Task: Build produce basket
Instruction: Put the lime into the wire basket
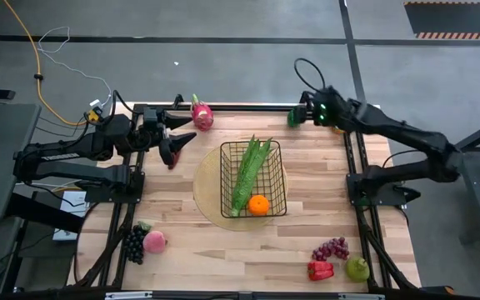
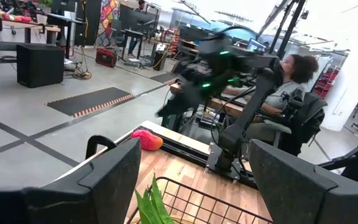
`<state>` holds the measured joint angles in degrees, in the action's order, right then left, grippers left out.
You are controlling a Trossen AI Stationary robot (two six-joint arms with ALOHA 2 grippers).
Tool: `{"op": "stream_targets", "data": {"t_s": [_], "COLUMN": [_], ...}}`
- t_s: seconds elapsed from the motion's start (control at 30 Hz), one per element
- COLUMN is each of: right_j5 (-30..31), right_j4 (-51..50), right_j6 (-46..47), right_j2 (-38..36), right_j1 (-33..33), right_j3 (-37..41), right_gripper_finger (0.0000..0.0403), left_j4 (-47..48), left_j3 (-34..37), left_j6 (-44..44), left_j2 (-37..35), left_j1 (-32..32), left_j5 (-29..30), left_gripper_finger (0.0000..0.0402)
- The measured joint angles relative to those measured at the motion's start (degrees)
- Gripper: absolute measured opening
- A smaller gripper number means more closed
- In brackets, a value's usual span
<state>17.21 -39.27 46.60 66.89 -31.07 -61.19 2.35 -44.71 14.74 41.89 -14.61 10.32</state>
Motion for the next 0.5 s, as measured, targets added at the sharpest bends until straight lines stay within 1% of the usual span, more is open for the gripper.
{"op": "stream_targets", "data": {"t_s": [0.13, 0.23, 0.37, 0.5], "right_j5": [-1.25, -1.54, -5.17, -3.82], "right_j4": [0.55, 3.38, 7.13, 7.51], "right_j6": [6.01, 7.4, 8.44, 11.84], "right_j2": [8.21, 14.6, 22.2, 28.07], "right_j1": [-6.8, -9.87, -11.36, -11.78], "right_j3": [0.13, 0.18, 0.17, 0.19], "right_gripper_finger": [0.0392, 0.0392, 0.0392, 0.0392], "left_j4": [0.0, 0.0, 0.0, 0.0], "left_j3": [0.0, 0.0, 0.0, 0.0], "left_j6": [0.02, 0.02, 0.02, 0.02], "left_j2": [0.0, 0.0, 0.0, 0.0], "left_j1": [0.0, 0.0, 0.0, 0.0], "left_j5": [-0.02, -0.02, -0.02, -0.04], "left_gripper_finger": [0.0284, 0.0284, 0.0284, 0.0284]}}
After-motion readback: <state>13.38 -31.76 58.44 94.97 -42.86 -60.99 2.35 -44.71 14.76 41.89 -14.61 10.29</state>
